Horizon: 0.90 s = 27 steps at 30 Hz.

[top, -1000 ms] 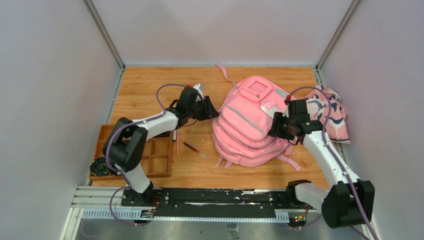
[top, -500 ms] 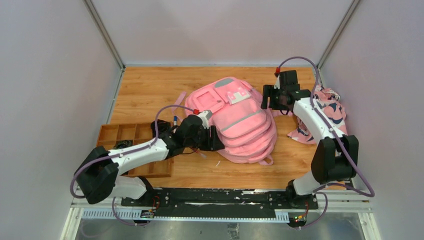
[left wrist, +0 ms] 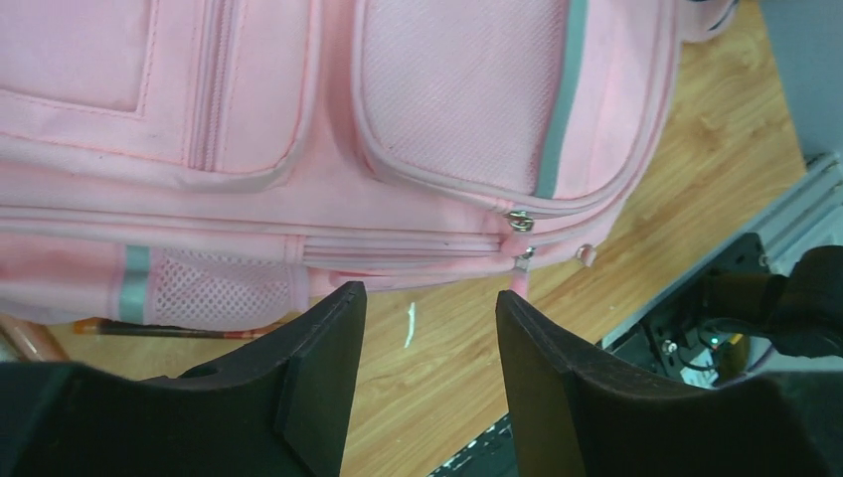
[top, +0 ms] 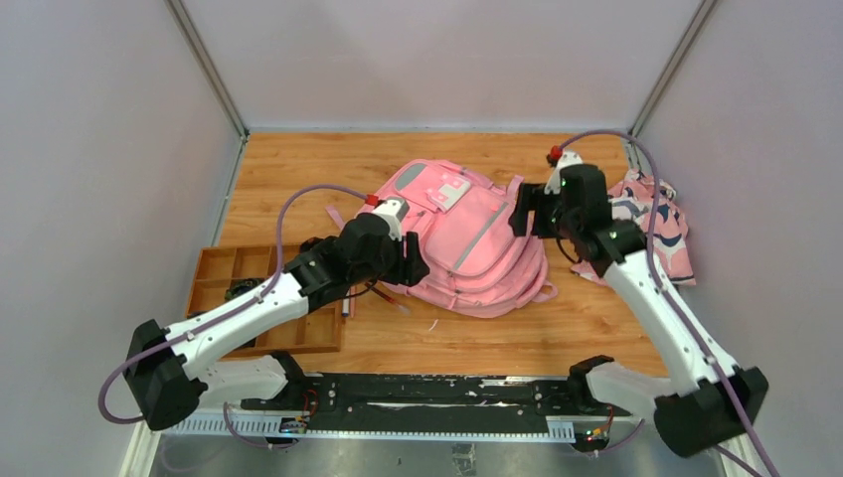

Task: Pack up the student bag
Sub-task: Adjust the student bag at the center of the board, then zip the student bag at the center of the board.

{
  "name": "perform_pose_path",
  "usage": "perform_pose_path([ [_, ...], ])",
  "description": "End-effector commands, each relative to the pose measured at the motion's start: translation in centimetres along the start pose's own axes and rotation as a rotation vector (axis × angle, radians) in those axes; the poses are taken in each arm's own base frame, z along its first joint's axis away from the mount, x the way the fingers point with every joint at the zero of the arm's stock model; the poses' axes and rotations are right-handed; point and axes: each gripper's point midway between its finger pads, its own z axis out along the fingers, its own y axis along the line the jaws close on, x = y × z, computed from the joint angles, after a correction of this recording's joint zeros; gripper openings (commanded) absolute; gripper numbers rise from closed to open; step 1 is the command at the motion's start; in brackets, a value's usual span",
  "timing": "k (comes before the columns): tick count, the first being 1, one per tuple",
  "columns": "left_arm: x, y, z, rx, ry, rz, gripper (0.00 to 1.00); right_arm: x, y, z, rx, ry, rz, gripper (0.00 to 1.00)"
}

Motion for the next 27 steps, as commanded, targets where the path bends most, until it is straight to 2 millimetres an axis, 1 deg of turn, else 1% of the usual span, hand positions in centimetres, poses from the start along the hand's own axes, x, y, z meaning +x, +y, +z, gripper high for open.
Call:
perform_pose_path([
  [1, -0.2, 1.6, 0.4, -0.086, 0.015, 0.013, 0.59, 5.4, 4.5, -3.1, -0.068, 0.029, -0.005, 0.75],
  [4, -0.8, 2.0, 0.4, -0.105, -0.010, -0.050, 0.59, 8.4, 7.7, -4.8, -0.121, 0.021, -0.025, 0.69],
  [6, -1.1, 2.7, 0.1, -0.115, -0.028, -0.107, 0.58, 9.9, 9.5, -5.6, -0.141, 0.016, -0.046, 0.67],
  [9, -1.5, 3.0, -0.5, -0.101, -0.051, -0.171, 0.58, 11.4, 11.9, -6.2, -0.124, -0.001, -0.101, 0.66],
  [12, -1.4, 2.9, -1.0, -0.091, -0.052, -0.184, 0.58, 12.9, 13.3, -5.7, -0.077, -0.002, -0.125, 0.65],
  [14, -0.9, 3.1, -1.1, -0.096, -0.039, -0.197, 0.59, 14.0, 13.8, -5.1, -0.053, 0.018, -0.084, 0.65],
  [16, -0.4, 2.9, -1.1, -0.077, -0.035, -0.211, 0.59, 14.7, 14.0, -4.5, -0.022, 0.019, -0.028, 0.65],
  [20, 0.9, 2.6, -0.6, -0.038, -0.013, -0.232, 0.60, 15.9, 14.0, -3.7, 0.026, 0.021, 0.112, 0.64],
  [23, 1.5, 2.3, -0.2, -0.010, 0.007, -0.239, 0.60, 16.8, 13.8, -3.0, 0.056, 0.029, 0.176, 0.60],
  [27, 2.1, 2.0, 0.4, 0.016, 0.027, -0.258, 0.60, 18.4, 14.2, -2.0, 0.083, 0.073, 0.217, 0.53],
])
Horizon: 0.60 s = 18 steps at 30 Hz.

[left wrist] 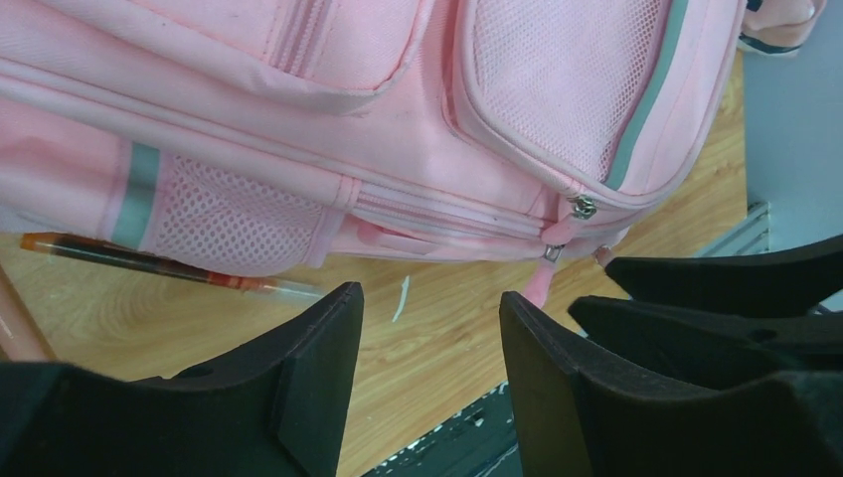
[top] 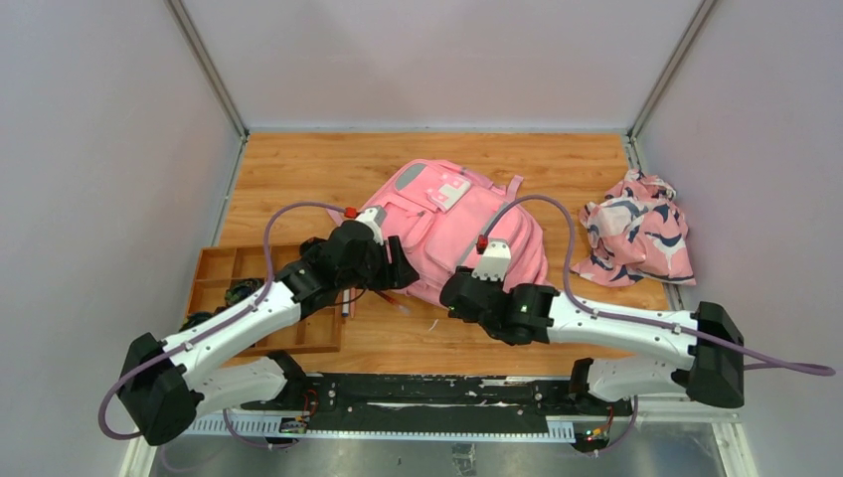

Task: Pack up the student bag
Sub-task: Zip the student bag at the center of the board.

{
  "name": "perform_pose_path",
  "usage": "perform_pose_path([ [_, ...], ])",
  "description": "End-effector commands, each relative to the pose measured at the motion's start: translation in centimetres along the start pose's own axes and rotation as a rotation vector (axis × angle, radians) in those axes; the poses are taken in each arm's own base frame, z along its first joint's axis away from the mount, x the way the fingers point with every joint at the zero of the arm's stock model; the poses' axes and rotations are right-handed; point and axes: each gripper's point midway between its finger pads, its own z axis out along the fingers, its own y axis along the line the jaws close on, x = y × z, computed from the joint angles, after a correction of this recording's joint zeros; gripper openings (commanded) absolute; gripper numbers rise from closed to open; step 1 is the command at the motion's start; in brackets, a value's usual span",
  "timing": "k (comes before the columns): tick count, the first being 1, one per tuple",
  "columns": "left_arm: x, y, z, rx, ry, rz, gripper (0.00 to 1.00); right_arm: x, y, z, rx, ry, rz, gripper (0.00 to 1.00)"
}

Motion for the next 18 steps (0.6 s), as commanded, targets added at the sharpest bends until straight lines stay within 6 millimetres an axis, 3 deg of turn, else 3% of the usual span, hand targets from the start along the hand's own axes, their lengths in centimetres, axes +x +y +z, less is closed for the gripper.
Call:
perform_pose_path([
  [1, -0.2, -1.4, 0.5, 0.074, -0.006, -0.028, 0.60, 1.4, -0.2, 1.3, 0.065, 0.003, 0.105, 0.53],
  [10, 0.7, -1.4, 1.3, 0.092, 0.015, -0.053, 0.63, 2.1, 0.9, 2.4, 0.049, 0.012, 0.106, 0.46],
  [18, 1.3, -0.8, 2.4, 0.073, 0.026, -0.062, 0.66, 1.8, 0.6, 3.7, 0.081, -0.008, 0.115, 0.37],
])
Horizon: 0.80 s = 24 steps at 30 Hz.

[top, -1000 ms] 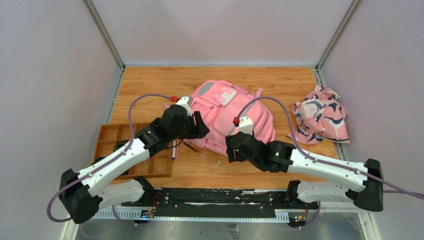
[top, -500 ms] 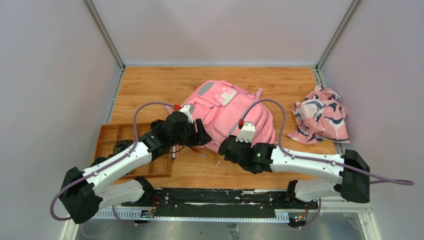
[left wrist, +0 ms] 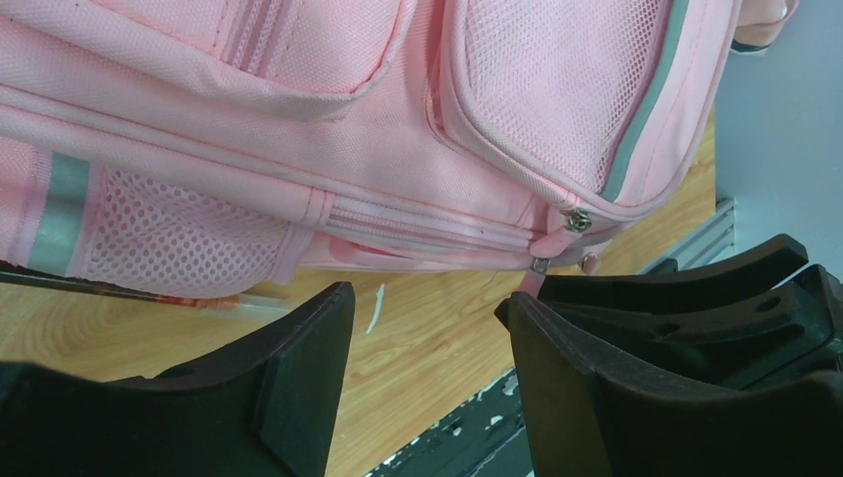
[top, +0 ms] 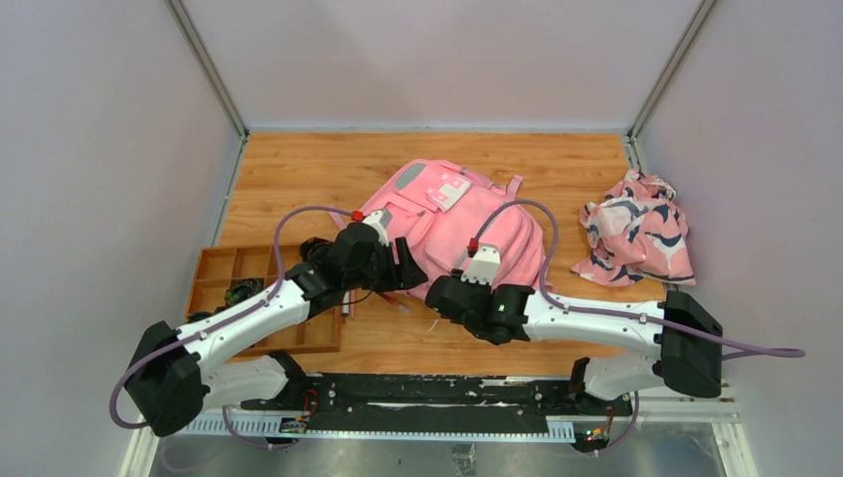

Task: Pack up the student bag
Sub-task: Zip the student bag at the center of the board.

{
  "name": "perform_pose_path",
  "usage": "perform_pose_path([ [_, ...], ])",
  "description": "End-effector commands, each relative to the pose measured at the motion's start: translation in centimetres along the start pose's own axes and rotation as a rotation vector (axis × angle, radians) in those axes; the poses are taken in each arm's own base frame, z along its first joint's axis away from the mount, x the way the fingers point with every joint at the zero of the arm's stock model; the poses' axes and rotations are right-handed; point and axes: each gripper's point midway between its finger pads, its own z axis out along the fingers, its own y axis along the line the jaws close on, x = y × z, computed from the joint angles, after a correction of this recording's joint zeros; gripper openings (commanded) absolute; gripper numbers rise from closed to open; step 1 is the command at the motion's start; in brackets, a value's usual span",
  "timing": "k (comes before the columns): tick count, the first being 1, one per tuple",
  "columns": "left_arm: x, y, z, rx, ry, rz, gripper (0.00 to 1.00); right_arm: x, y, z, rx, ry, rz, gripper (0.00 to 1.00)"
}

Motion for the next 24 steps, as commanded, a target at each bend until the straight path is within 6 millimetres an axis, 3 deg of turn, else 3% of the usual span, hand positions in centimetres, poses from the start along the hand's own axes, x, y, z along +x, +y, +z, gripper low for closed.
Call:
perform_pose_path([
  [1, 0.3, 0.0, 0.9, 0.011, -0.004, -0.007, 0.66, -0.6, -0.6, 0.9, 0.035, -0.043, 0.019, 0.35],
  [4, 0.4, 0.2, 1.7, 0.012, 0.000, -0.019, 0.66, -0.8, -0.8, 0.9, 0.036, -0.052, 0.016, 0.19],
  [6, 0.5, 0.3, 2.3, 0.010, 0.004, -0.026, 0.65, -1.0, -0.8, 0.7, 0.027, -0.049, 0.001, 0.03],
  [7, 0.6, 0.3, 2.6, 0.008, 0.008, -0.028, 0.63, -1.0, -0.7, 0.5, 0.018, -0.043, -0.017, 0.00],
  [11, 0.3, 0.6, 3.3, -0.007, 0.003, -0.019, 0.42, -1.5, -0.3, -0.7, -0.026, -0.004, -0.120, 0.00],
  [15, -0.3, 1.6, 3.4, -0.072, -0.014, 0.011, 0.31, -2.0, -1.3, -2.3, -0.036, 0.042, -0.241, 0.00],
  [18, -1.1, 2.4, 3.3, -0.135, -0.025, 0.034, 0.15, -2.7, -3.1, -3.4, 0.023, 0.063, -0.357, 0.00],
  [20, -2.2, 3.1, 3.2, -0.179, -0.046, 0.045, 0.00, -3.5, -4.6, -4.1, 0.091, 0.061, -0.432, 0.00],
  [24, -4.9, 4.7, 2.8, -0.240, -0.083, 0.085, 0.00, -4.1, -6.6, -4.3, 0.140, 0.063, -0.512, 0.00],
])
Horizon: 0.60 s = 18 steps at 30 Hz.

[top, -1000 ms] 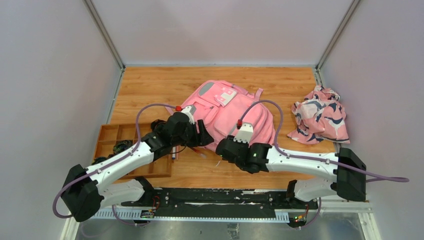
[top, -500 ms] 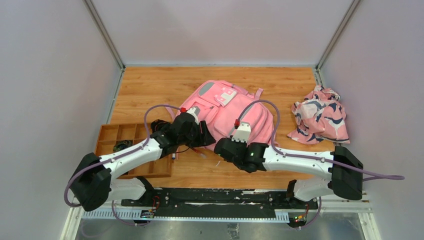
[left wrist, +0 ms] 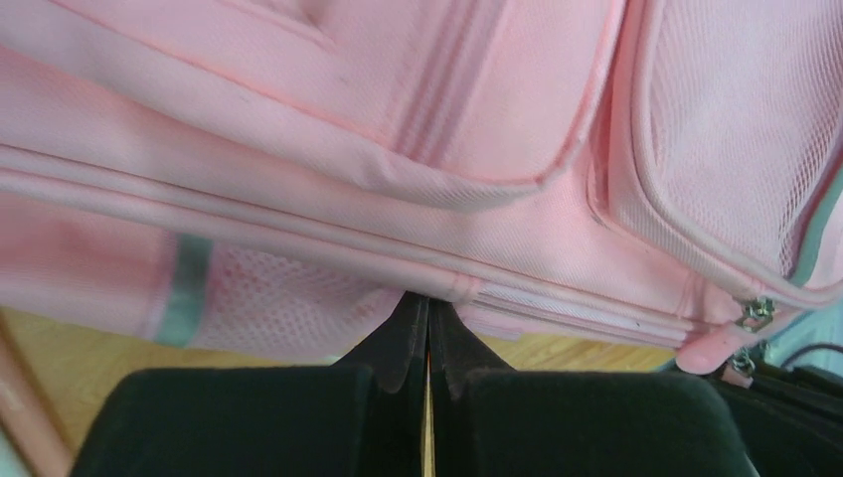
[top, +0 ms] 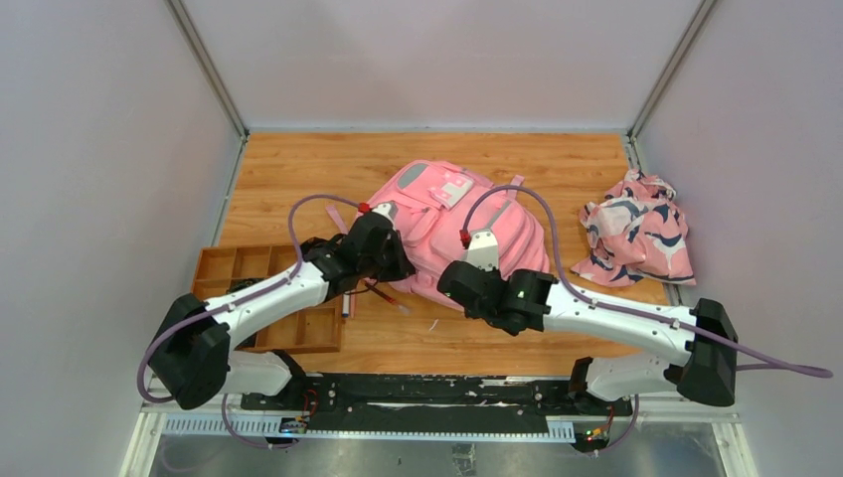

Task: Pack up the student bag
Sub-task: Zip the student bag at the center of the board.

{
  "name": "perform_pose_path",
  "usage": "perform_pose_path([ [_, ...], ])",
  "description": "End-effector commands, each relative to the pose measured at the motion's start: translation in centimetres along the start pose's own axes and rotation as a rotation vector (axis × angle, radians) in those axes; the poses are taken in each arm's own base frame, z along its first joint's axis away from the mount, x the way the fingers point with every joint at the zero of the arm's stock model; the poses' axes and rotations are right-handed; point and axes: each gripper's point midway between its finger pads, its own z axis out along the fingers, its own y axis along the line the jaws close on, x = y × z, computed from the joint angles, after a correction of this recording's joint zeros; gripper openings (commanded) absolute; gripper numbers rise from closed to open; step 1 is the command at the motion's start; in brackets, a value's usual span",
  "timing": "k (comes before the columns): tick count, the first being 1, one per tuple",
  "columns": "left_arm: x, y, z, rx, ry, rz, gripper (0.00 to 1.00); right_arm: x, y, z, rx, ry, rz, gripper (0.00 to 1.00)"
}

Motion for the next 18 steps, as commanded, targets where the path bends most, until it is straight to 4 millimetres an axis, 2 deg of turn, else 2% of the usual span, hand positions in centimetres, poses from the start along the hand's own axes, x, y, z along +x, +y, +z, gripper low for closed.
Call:
perform_pose_path([
  [1, -4.8, 2.5, -0.2, -0.104, -0.101, 0.043, 0.00, 0.5, -4.9, -0.9, 0.123, 0.048, -0.168, 0.00],
  [6, -8.3, 4.0, 0.3, -0.142, -0.124, 0.049, 0.00, 0.5, -7.6, -0.4, 0.158, 0.075, -0.164, 0.00],
  [11, -10.3, 3.4, 2.2, -0.137, -0.108, 0.078, 0.00, -0.3, -9.0, 0.0, 0.102, 0.078, -0.114, 0.00],
  [13, -10.8, 3.2, 3.0, -0.140, -0.098, 0.089, 0.00, -1.1, -9.0, 0.8, 0.054, 0.055, -0.085, 0.00],
  [14, -11.1, 3.0, 3.1, -0.145, -0.086, 0.096, 0.00, -1.2, -9.7, 1.4, 0.065, 0.055, -0.063, 0.00],
  [16, -11.4, 1.1, 2.4, -0.080, -0.046, 0.133, 0.00, -1.0, -11.1, 2.5, 0.098, 0.077, -0.028, 0.00],
  [18, -11.6, -1.6, 0.5, 0.015, -0.064, 0.203, 0.00, -0.6, -11.4, 2.8, 0.089, 0.098, -0.014, 0.00],
])
